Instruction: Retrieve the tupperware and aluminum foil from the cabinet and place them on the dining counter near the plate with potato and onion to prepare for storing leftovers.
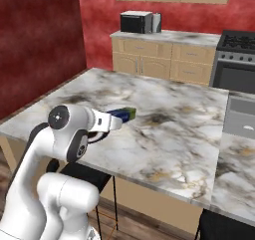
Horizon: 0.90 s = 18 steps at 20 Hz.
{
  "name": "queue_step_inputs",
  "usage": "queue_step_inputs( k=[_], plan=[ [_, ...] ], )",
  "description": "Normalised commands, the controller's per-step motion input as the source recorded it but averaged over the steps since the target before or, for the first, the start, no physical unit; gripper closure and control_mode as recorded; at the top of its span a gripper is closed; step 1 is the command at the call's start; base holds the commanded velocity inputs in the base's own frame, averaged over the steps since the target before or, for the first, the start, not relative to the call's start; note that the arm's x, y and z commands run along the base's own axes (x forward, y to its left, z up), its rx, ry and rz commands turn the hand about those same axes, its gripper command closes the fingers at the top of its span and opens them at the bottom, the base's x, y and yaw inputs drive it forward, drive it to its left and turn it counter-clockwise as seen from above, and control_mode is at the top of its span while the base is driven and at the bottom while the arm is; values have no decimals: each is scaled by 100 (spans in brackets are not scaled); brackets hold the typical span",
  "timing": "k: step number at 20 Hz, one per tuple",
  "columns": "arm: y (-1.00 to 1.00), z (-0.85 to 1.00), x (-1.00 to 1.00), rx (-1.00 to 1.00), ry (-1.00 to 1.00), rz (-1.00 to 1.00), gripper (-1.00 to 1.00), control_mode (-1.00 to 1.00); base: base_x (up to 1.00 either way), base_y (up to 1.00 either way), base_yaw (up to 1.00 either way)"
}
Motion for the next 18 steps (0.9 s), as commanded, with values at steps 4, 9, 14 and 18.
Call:
queue_step_inputs(
  k=[4, 9, 14, 18],
  plan=[
    [-27, -68, 62, 1, 14, -6, 100, -100, 0, 0, 0],
    [-4, -60, 58, 7, 4, 6, 100, -100, 0, 0, 0],
    [0, -67, 40, 5, 7, 13, 100, -100, 0, 0, 0],
    [16, -76, 26, 0, 16, 9, 100, -100, 0, 0, 0]
  ],
)
